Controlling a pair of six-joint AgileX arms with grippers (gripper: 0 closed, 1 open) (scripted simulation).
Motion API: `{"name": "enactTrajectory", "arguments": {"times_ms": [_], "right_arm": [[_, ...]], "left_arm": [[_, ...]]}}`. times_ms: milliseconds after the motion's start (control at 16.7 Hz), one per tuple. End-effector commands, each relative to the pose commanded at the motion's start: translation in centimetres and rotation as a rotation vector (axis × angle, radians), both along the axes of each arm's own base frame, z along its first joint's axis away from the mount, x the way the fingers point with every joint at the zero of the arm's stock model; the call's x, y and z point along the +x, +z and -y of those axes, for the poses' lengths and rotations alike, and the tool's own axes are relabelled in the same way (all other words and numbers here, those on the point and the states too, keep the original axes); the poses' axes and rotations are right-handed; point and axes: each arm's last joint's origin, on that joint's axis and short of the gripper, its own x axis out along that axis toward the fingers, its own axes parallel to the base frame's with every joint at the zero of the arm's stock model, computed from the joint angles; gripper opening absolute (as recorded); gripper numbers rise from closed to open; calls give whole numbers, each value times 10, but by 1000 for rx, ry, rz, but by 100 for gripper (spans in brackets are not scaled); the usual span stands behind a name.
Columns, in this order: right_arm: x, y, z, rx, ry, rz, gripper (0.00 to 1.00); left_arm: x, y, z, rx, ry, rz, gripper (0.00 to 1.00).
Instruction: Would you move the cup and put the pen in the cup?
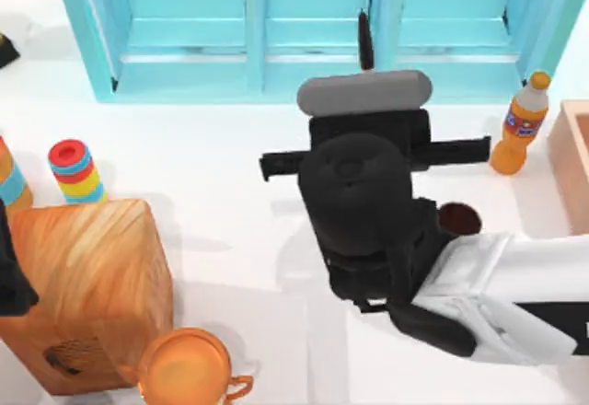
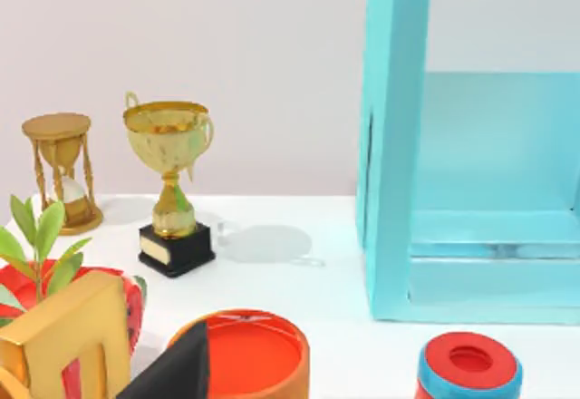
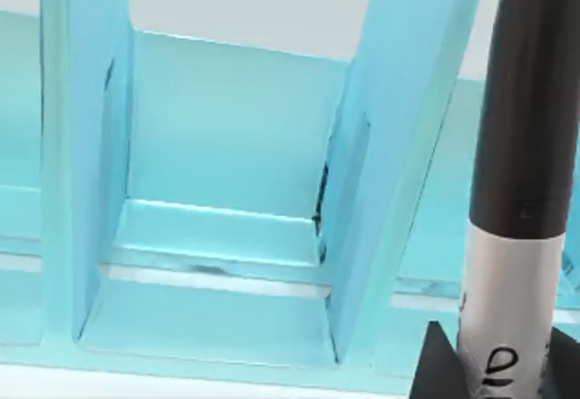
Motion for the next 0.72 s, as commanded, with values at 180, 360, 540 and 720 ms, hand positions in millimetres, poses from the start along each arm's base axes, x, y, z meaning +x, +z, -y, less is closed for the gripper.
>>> {"name": "enactTrajectory", "arguments": {"times_ms": [180, 360, 540, 720], "right_arm": [[-26, 6, 15, 42, -76, 115, 0], [-50, 11, 32, 91, -148, 180, 0], [-66, 14, 46, 124, -198, 204, 0], [-74, 14, 52, 135, -218, 209, 0]], "left_arm": [[0, 0, 0, 0, 0, 0, 100], [0, 0, 0, 0, 0, 0, 100], [0, 0, 0, 0, 0, 0, 100], [0, 0, 0, 0, 0, 0, 100]]}}
